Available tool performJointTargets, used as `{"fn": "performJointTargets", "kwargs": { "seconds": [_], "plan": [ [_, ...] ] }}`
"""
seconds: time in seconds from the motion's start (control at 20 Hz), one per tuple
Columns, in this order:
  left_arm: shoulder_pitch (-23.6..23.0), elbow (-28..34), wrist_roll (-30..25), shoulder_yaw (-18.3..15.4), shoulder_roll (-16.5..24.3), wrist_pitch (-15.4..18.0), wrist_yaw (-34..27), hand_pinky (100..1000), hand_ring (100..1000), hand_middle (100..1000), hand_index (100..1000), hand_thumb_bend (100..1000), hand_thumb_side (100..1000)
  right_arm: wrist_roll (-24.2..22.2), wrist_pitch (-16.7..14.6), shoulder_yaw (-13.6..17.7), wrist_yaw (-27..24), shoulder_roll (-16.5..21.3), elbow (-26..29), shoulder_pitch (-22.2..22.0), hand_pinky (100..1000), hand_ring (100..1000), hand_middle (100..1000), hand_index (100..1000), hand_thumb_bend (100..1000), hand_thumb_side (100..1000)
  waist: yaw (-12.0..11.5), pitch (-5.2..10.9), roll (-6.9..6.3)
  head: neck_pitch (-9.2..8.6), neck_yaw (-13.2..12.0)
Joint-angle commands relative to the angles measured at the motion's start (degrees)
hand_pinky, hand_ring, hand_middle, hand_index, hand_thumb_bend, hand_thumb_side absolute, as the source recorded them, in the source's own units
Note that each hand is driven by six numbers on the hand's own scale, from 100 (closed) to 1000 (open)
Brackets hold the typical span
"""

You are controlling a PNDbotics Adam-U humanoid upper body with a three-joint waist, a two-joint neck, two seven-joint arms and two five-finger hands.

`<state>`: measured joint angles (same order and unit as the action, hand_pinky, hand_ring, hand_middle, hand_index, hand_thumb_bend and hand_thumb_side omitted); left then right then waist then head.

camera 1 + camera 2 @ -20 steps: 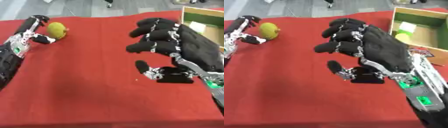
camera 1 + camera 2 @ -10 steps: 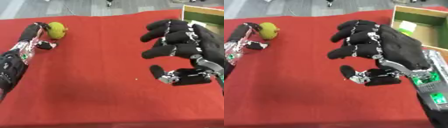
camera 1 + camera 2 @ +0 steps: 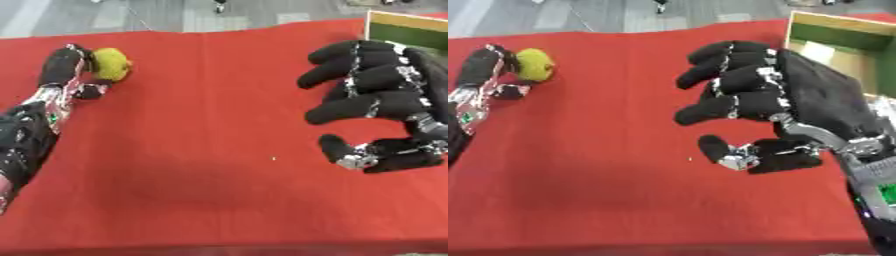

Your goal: Pick up the objects with one hand, pass them to the other hand, and then place them into the box on the other side of the table.

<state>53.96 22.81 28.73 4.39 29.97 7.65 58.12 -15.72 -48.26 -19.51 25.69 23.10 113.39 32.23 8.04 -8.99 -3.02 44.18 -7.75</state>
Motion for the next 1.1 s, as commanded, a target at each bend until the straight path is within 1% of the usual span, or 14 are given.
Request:
{"fn": "performJointTargets", "kwargs": {
  "seconds": [0.05, 0.25, 0.35, 0.45, 0.5, 0.55, 0.6, 0.65, 0.7, 0.8, 0.9, 0.95, 1.0, 1.1],
  "plan": [
    [0.79, 0.83, 2.92, -2.20, 0.92, 0.53, 3.04, 564, 408, 344, 435, 298, 100, -0.49, -0.14, 0.82, -0.75, 1.24, 1.20, 0.60, 836, 767, 499, 799, 100, 100, -0.22, -0.03, 0.04, -0.48, -0.05],
    [0.78, 0.37, 2.85, -3.71, 0.43, 1.50, 6.64, 565, 410, 333, 426, 215, 103, -0.66, -0.15, 0.87, -1.00, 1.33, 1.20, 0.49, 836, 767, 500, 799, 100, 100, -0.50, 0.03, 0.16, -0.32, -0.08],
    [0.83, 0.76, 1.88, -4.52, 0.34, 2.04, 8.38, 573, 417, 343, 436, 245, 100, -0.72, -0.14, 0.92, -1.03, 1.40, 1.20, 0.41, 836, 767, 499, 798, 100, 100, -0.64, 0.08, 0.24, -0.32, -0.05],
    [0.91, 1.28, 1.08, -5.59, 0.24, 2.07, 10.13, 619, 484, 432, 533, 312, 100, -0.76, -0.16, 0.91, -1.09, 1.48, 1.20, 0.37, 836, 767, 499, 798, 100, 100, -0.79, 0.14, 0.29, -0.33, -0.02],
    [0.99, 1.62, 0.98, -6.28, 0.20, 1.97, 11.04, 669, 543, 519, 653, 384, 100, -0.78, -0.18, 0.91, -1.10, 1.51, 1.20, 0.35, 836, 767, 500, 798, 100, 100, -0.84, 0.15, 0.31, -0.35, 0.03],
    [1.10, 2.00, 1.22, -7.12, 0.14, 1.79, 11.95, 676, 553, 534, 669, 389, 100, -0.80, -0.19, 0.92, -1.10, 1.53, 1.20, 0.33, 836, 767, 500, 798, 100, 100, -0.89, 0.15, 0.34, -0.40, 0.10],
    [1.23, 2.30, 1.59, -8.05, 0.05, 1.60, 12.82, 738, 657, 660, 798, 426, 114, -0.82, -0.17, 0.92, -1.10, 1.55, 1.20, 0.28, 836, 769, 499, 799, 100, 100, -0.92, 0.13, 0.37, -0.47, 0.14],
    [1.40, 2.59, 2.10, -9.03, -0.05, 1.45, 13.43, 754, 683, 690, 826, 434, 175, -0.91, -0.15, 0.90, -1.08, 1.58, 1.20, 0.25, 836, 770, 499, 799, 100, 100, -0.93, 0.08, 0.40, -0.56, 0.14],
    [1.56, 2.83, 2.63, -9.93, -0.13, 1.38, 13.65, 784, 727, 739, 872, 442, 323, -0.99, -0.17, 0.87, -1.07, 1.57, 1.20, 0.26, 836, 770, 499, 799, 100, 100, -0.92, 0.00, 0.42, -0.66, 0.15],
    [1.89, 3.21, 3.56, -11.41, -0.24, 1.43, 12.92, 805, 751, 765, 891, 424, 484, -1.08, -0.25, 0.85, -1.08, 1.51, 1.20, 0.35, 835, 771, 497, 799, 100, 100, -0.83, -0.29, 0.44, -0.88, 0.17],
    [2.28, 3.45, 4.19, -13.35, -0.38, 1.27, 11.44, 814, 758, 772, 890, 342, 637, -1.14, -0.27, 0.92, -1.04, 1.35, 1.20, 0.59, 835, 773, 493, 798, 100, 100, -0.54, -0.97, 0.44, -1.43, 0.17],
    [2.40, 3.39, 4.03, -14.23, -0.43, 1.10, 10.59, 814, 758, 772, 889, 332, 652, -1.19, -0.30, 0.93, -1.01, 1.24, 1.20, 0.73, 835, 773, 493, 798, 100, 100, -0.35, -1.32, 0.45, -1.77, 0.13],
    [2.46, 3.30, 3.67, -14.87, -0.46, 0.90, 9.72, 818, 756, 772, 885, 262, 754, -1.23, -0.27, 0.97, -0.95, 1.13, 1.20, 0.83, 834, 775, 483, 798, 100, 100, -0.13, -1.67, 0.46, -2.16, 0.06],
    [2.56, 2.94, 2.40, -16.51, -0.54, 0.19, 8.04, 824, 754, 768, 879, 190, 846, -1.26, 0.20, 1.23, -0.56, 0.82, 1.20, 1.07, 833, 777, 472, 797, 100, 100, 0.55, -2.64, 0.48, -3.36, -0.24]
  ]
}}
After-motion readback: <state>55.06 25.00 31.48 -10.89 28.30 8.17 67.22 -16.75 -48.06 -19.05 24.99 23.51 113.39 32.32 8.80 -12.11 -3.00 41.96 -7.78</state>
